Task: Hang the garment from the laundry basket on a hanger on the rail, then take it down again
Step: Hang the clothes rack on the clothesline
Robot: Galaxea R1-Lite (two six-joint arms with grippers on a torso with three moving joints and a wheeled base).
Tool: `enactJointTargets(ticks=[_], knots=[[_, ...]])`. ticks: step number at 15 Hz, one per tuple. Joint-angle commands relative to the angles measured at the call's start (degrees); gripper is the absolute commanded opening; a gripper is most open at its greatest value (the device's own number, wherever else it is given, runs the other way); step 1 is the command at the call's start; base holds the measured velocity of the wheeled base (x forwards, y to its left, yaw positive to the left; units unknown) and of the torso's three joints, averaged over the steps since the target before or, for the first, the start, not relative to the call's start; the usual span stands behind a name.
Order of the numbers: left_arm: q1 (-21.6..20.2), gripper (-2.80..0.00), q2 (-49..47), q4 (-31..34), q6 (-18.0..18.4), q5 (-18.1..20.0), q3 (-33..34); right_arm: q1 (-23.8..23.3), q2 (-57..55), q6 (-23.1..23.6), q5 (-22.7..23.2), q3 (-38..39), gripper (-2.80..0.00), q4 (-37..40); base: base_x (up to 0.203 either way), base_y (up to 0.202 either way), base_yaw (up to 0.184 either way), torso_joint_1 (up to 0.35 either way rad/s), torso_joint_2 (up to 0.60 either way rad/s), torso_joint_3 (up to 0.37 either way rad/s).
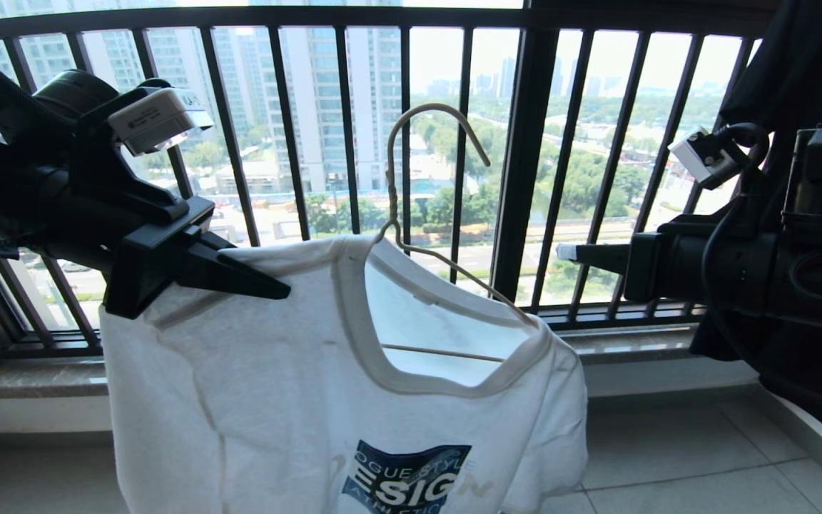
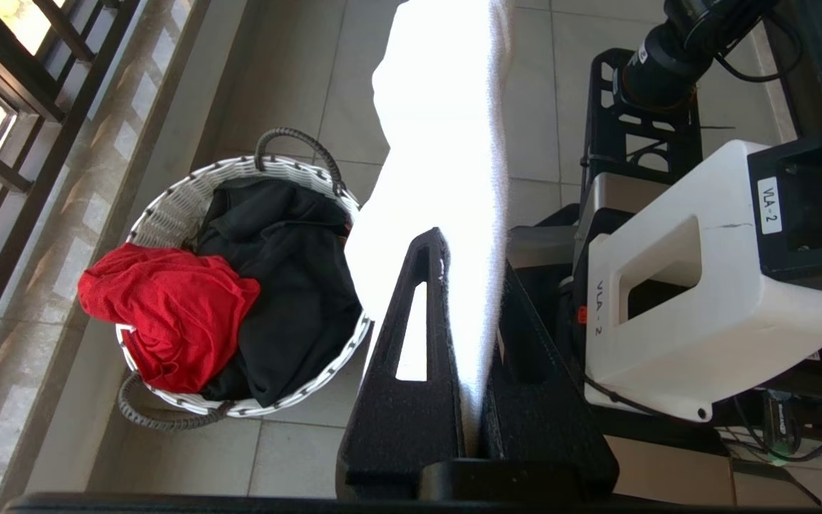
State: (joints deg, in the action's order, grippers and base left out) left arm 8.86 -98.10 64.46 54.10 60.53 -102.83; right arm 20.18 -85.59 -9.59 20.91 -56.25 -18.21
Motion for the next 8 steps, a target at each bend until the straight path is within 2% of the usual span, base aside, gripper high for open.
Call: enactJointTargets(ticks=[1,8], knots=[[-0.3,-2.8,-0.6,0.2,0.1,1.6,1.0,0.0,1.2,-0.1,-1.0,-0.1,-2.8,-0.2,0.0,0.0,0.0,0.0,0.0,0.0],[-1.5,-2.8,-1.4,0.2,-0.4,2.2,2.8,-0.8,-0.1,-0.1,-2.0,-0.2,-2.8,-0.2,0.0,0.0,0.0,0.0,0.0,0.0]])
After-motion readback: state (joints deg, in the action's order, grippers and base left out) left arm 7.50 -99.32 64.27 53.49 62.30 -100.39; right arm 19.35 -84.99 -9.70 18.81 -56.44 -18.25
